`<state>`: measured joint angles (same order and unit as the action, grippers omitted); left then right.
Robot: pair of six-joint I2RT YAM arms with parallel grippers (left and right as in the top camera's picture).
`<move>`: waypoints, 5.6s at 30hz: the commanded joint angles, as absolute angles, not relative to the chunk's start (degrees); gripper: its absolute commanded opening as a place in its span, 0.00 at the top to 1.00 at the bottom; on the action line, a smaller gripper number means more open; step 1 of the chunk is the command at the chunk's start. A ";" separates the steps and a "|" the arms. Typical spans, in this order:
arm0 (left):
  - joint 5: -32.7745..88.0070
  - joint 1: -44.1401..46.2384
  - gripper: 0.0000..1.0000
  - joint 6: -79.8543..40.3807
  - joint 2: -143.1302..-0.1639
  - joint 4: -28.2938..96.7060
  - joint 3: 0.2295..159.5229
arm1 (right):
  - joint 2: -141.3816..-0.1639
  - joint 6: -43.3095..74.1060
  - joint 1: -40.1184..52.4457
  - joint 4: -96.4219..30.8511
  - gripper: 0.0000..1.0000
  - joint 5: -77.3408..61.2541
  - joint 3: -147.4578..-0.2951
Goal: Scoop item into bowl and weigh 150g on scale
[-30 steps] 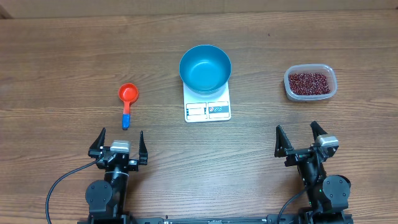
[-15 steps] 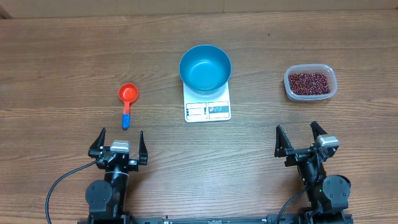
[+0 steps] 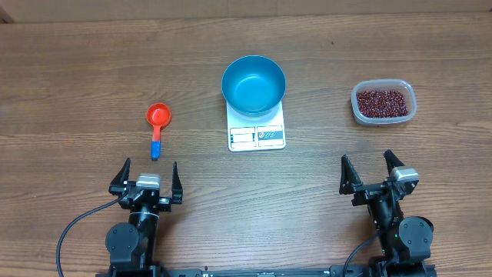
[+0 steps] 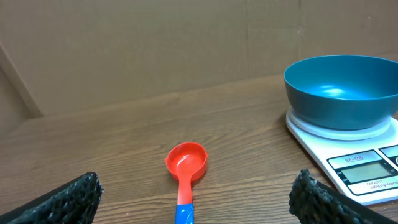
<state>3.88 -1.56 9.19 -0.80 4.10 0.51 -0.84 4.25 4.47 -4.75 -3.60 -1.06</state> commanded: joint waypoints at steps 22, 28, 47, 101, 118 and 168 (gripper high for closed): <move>3.92 -1.91 0.00 10.48 -0.36 4.25 0.27 | -0.16 4.21 4.16 -4.54 0.00 -3.03 -0.45; 5.08 -1.91 0.00 2.81 -0.36 2.39 0.30 | -0.16 4.21 4.16 -4.54 0.00 -3.03 -0.45; 7.57 -1.93 0.00 -2.87 -21.45 10.70 25.47 | -0.16 4.21 4.16 -4.54 0.00 -3.03 -0.45; 4.05 -10.07 0.27 10.33 -110.65 21.43 68.10 | -0.16 4.21 4.16 -4.54 0.00 -3.03 -0.45; 7.64 -10.04 0.74 11.55 -115.20 14.83 68.10 | -0.16 4.21 4.16 -4.54 0.00 -3.03 -0.45; 19.94 4.27 0.96 -81.95 -85.84 47.86 68.47 | -0.16 5.82 4.16 -2.96 0.00 -5.26 -0.45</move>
<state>20.80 1.41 -77.76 -86.00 48.99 68.01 -0.84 4.49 4.49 -3.97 -3.79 -1.06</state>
